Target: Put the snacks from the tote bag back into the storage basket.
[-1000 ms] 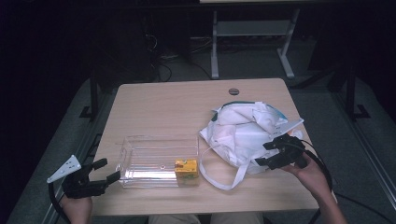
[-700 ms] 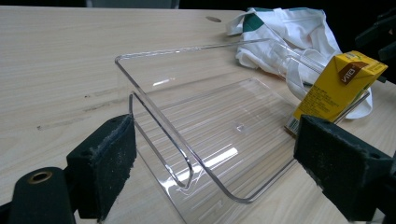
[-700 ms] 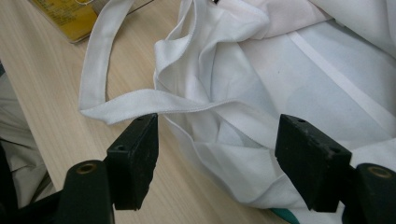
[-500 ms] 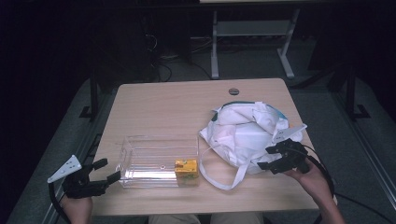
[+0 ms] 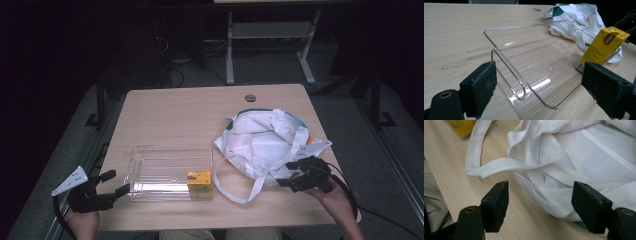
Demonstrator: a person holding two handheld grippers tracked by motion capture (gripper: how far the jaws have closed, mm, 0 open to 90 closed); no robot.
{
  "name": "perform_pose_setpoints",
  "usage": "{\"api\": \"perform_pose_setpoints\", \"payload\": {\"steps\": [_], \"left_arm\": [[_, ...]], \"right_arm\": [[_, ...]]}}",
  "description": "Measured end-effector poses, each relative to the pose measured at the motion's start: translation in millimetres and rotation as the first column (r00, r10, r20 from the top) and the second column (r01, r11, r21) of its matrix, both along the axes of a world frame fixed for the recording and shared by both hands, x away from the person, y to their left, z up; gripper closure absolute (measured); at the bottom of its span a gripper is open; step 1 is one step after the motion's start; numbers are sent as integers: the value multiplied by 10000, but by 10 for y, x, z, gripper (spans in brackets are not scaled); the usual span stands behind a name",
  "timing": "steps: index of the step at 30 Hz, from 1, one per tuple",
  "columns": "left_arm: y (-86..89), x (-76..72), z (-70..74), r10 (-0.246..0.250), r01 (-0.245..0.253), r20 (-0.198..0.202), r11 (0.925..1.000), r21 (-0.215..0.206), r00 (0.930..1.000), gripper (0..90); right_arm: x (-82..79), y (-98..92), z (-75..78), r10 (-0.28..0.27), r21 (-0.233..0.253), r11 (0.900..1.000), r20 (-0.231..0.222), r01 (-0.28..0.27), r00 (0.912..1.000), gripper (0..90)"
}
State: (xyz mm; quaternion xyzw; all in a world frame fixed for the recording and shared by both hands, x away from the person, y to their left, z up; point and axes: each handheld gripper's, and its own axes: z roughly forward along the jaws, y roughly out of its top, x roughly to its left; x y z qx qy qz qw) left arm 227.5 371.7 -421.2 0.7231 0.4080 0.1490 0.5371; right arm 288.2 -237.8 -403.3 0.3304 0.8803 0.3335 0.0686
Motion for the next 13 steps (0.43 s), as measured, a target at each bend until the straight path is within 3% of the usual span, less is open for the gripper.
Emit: {"api": "perform_pose_setpoints", "payload": {"steps": [13], "left_arm": [[-5,4,10,-105,105,31,9999,26,9999,127]], "right_arm": [[-151,-27,-90,-561,255,9981,285,554,9980,276]]}}
